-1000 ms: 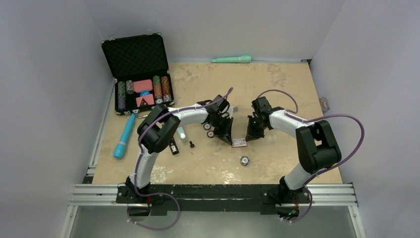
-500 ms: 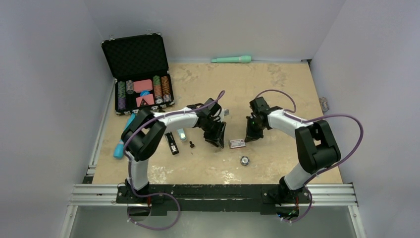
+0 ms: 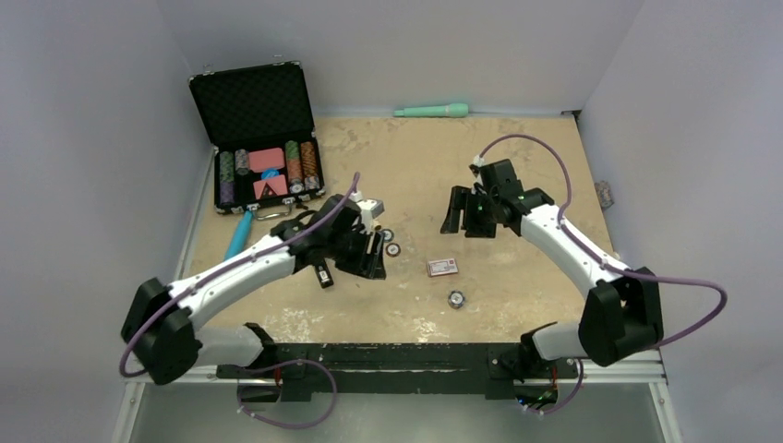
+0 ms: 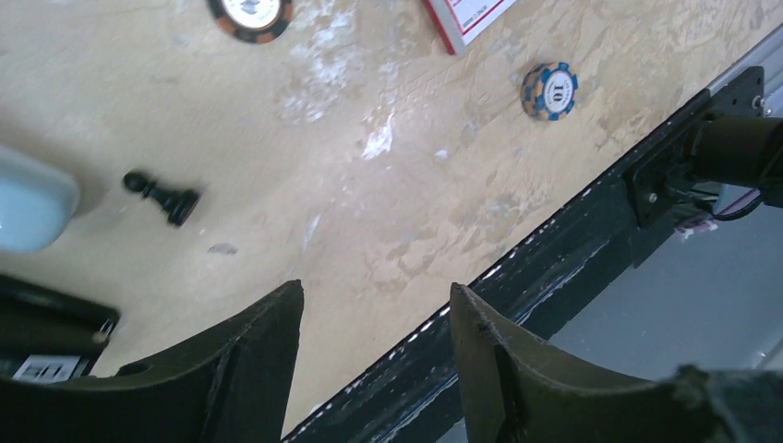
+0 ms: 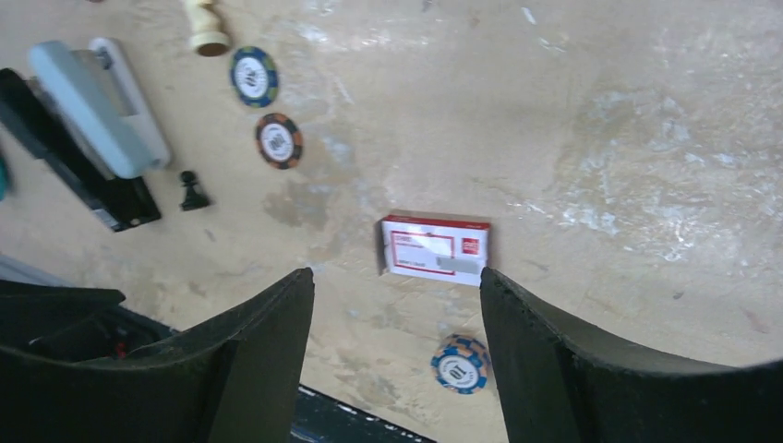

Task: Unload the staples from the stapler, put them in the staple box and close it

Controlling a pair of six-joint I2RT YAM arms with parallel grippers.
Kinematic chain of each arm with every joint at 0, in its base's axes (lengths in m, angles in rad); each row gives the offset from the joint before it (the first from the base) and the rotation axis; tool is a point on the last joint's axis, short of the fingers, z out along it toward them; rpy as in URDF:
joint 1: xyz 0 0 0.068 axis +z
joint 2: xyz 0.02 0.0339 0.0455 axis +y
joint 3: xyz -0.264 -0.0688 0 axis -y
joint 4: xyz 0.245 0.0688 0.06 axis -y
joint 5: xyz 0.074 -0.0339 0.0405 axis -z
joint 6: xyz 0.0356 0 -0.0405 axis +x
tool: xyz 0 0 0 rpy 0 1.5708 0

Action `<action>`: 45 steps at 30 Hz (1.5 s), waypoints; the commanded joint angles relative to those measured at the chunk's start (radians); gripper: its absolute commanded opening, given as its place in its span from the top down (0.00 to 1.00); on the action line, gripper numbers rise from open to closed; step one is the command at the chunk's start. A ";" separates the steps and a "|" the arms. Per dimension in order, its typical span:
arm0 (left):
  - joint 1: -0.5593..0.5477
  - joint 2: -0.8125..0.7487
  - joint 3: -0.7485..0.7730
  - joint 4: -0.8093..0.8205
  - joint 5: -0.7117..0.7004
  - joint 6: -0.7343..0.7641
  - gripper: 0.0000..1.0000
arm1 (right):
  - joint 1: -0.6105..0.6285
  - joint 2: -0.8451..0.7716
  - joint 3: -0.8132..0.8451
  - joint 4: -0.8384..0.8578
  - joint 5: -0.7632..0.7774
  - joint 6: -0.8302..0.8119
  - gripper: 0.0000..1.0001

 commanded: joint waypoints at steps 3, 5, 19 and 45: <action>0.010 -0.330 -0.133 -0.132 -0.179 0.000 0.33 | 0.060 -0.092 0.063 0.024 -0.093 0.007 0.27; 0.012 -0.430 -0.163 -0.168 -0.200 -0.014 0.33 | 0.091 -0.112 0.074 0.038 -0.104 0.019 0.25; 0.014 -0.805 -0.034 -0.469 -0.403 0.019 0.30 | 0.393 -0.150 0.223 0.177 -0.077 0.199 0.18; 0.013 -0.919 -0.098 -0.448 -0.457 -0.016 0.05 | 0.812 -0.318 0.403 0.177 0.540 0.364 0.01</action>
